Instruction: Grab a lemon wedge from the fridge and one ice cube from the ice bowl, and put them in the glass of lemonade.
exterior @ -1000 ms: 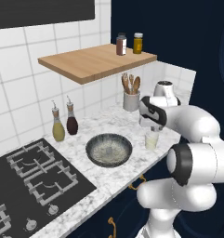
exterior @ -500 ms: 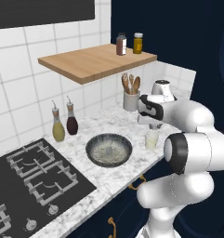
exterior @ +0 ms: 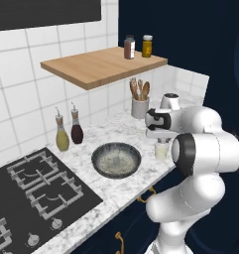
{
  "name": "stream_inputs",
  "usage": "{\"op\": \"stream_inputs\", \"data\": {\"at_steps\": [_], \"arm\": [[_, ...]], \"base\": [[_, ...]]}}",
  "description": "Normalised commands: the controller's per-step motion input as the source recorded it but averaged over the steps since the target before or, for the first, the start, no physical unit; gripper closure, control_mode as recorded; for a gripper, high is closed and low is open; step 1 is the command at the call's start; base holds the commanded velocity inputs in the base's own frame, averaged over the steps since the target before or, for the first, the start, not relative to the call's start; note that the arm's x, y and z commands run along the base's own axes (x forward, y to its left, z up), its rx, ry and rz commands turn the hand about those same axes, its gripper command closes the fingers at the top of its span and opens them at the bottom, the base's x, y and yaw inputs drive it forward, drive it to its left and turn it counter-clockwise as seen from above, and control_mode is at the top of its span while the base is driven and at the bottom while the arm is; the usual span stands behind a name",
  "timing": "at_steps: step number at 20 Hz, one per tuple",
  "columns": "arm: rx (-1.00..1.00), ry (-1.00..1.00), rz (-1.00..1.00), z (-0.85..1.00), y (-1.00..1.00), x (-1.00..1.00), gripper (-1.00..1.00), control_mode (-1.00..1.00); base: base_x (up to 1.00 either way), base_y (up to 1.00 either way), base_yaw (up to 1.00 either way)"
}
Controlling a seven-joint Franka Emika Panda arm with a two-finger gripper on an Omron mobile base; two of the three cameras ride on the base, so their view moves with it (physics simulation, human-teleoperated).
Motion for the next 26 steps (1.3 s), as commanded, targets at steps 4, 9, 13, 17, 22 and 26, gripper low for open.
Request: {"op": "stream_inputs", "data": {"at_steps": [4,9,13,17,22,26], "arm": [[0.0,-0.02,0.0,0.0,0.0,0.0,1.0,-1.0],[0.0,0.0,0.0,0.0,-0.02,0.0,-1.0,-1.0],[0.0,0.0,0.0,0.0,0.0,0.0,-1.0,-1.0],[0.0,0.0,0.0,0.0,0.0,0.0,-1.0,-1.0],[0.0,-0.01,0.0,0.0,0.0,-0.04,-1.0,-1.0],[0.01,-0.12,0.0,0.09,0.0,-0.14,-1.0,-1.0]], "base": [[0.0,0.0,0.0],[0.0,0.0,0.0],[0.0,0.0,0.0],[0.0,0.0,0.0],[0.0,0.0,0.0],[0.0,0.0,0.0]]}}
